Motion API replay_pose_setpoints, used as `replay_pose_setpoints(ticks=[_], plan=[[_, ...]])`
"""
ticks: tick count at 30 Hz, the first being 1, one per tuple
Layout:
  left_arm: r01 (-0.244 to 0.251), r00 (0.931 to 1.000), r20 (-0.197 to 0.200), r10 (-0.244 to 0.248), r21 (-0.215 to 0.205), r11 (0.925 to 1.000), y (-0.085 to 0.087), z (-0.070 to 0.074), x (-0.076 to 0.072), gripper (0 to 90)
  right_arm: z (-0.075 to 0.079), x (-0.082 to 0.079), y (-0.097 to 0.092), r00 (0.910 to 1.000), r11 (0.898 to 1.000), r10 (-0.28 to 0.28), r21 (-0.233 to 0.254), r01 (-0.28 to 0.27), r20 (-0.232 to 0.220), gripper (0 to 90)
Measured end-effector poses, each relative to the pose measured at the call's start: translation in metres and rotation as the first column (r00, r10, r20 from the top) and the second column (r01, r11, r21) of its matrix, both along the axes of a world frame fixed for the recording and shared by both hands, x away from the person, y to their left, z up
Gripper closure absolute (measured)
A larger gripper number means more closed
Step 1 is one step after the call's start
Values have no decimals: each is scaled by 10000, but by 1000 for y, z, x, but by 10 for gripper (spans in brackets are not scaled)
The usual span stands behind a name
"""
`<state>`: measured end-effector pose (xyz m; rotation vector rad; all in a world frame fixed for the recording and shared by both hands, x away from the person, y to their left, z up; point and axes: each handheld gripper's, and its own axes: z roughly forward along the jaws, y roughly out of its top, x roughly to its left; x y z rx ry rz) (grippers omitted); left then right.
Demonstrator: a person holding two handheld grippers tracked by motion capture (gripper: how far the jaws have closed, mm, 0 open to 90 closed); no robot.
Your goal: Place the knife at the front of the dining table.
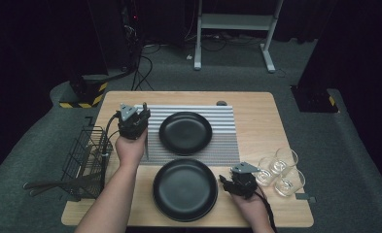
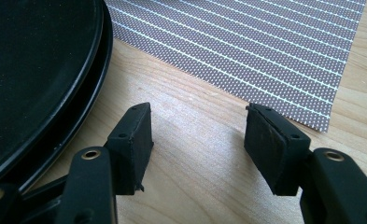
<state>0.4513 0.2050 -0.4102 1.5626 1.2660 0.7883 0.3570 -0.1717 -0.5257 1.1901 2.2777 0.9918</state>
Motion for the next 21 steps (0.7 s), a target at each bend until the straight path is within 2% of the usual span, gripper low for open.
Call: replay_pose_setpoints(ticks=[14,21], plan=[[-106,9980,-621,122,262,9996,-5,0,19,828,0,1,0,10000,10000,-8,-2,8,2,422],[-177,9956,-921,191,155,9997,-5,-3,29,829,0,1,0,10000,10000,-6,14,6,-15,422]])
